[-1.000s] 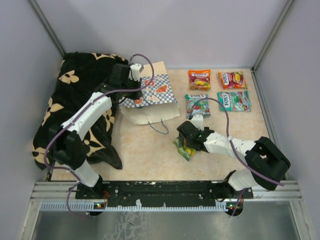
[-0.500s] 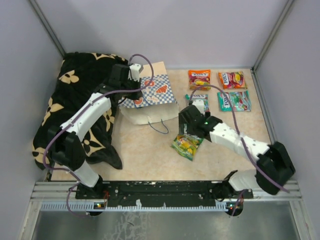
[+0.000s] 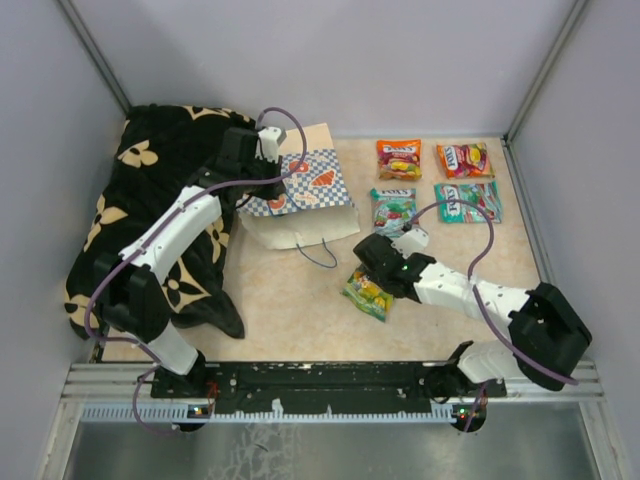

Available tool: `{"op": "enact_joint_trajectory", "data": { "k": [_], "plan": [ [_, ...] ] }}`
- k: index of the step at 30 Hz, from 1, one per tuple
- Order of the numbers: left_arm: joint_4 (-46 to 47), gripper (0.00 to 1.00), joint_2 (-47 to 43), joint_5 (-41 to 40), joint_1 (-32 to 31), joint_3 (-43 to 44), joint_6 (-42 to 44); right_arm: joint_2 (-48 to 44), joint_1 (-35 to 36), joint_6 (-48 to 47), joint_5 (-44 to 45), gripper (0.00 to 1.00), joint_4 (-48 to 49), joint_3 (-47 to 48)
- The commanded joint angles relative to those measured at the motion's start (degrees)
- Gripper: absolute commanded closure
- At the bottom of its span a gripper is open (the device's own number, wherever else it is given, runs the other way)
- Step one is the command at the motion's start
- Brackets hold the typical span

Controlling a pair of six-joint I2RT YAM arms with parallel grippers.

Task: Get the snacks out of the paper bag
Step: Adjust the snack at the center of the board.

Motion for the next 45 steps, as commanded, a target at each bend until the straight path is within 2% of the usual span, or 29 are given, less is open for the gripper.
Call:
{"op": "enact_joint_trajectory", "data": {
  "k": [1,6,10,13,15,19,23,27,29,32,36,38,41,45],
  "plan": [
    [0.06,1.00,-1.49,-0.12,0.19,0.75,-0.36,1.87,0.03,5.21,4.45,0.51,-1.62,1.89],
    [0.32,1.00,-1.34,0.24,0.19,0.34,-0.35,3.24,-1.94,0.97,2.01,0.53,2.50,-3.04],
    [0.40,1.00,-0.80,0.47,0.19,0.23,-0.09,3.54,-5.80,-18.35,-5.58,0.49,11.37,-6.12],
    [0.63,1.00,-0.58,0.65,0.24,0.34,0.00,2.53,-7.52,-32.03,-6.02,0.40,10.05,-5.05],
    [0.81,1.00,-0.44,0.90,0.18,0.40,-0.04,2.03,-8.90,-40.81,-7.89,0.26,8.25,-3.74],
    [1.11,1.00,0.07,1.89,0.19,0.82,-0.39,5.52,-13.73,-47.92,-10.97,0.12,0.78,1.89],
    [0.86,1.00,-0.07,1.83,0.08,1.05,-0.31,6.48,-13.98,-42.24,-7.19,0.08,-3.74,6.91],
    [1.07,1.00,-0.63,1.45,0.10,0.64,-0.48,1.39,-5.65,-27.08,3.61,0.01,-4.01,8.95],
    [1.39,1.00,-0.56,1.82,0.11,0.30,-0.73,0.61,-1.66,-19.44,4.48,0.01,-1.04,8.06],
    [1.45,1.00,-0.30,2.11,0.11,0.10,-0.88,4.62,2.90,-9.23,6.77,0.01,-0.99,8.33],
    [1.19,1.00,-0.75,1.56,0.09,-0.32,-0.41,13.12,4.07,2.02,7.17,0.01,-10.52,11.64],
    [1.25,1.00,-1.11,1.06,0.09,-0.82,-0.14,14.72,4.06,5.54,7.02,0.02,-11.60,10.05],
    [1.83,1.00,-1.08,0.99,0.13,-1.45,-0.09,13.84,4.06,6.51,4.81,0.09,-7.24,5.11],
    [1.76,1.00,-0.37,1.48,0.09,-1.30,-0.02,13.35,4.02,1.59,4.33,0.17,-4.38,2.43]
  ]
}}
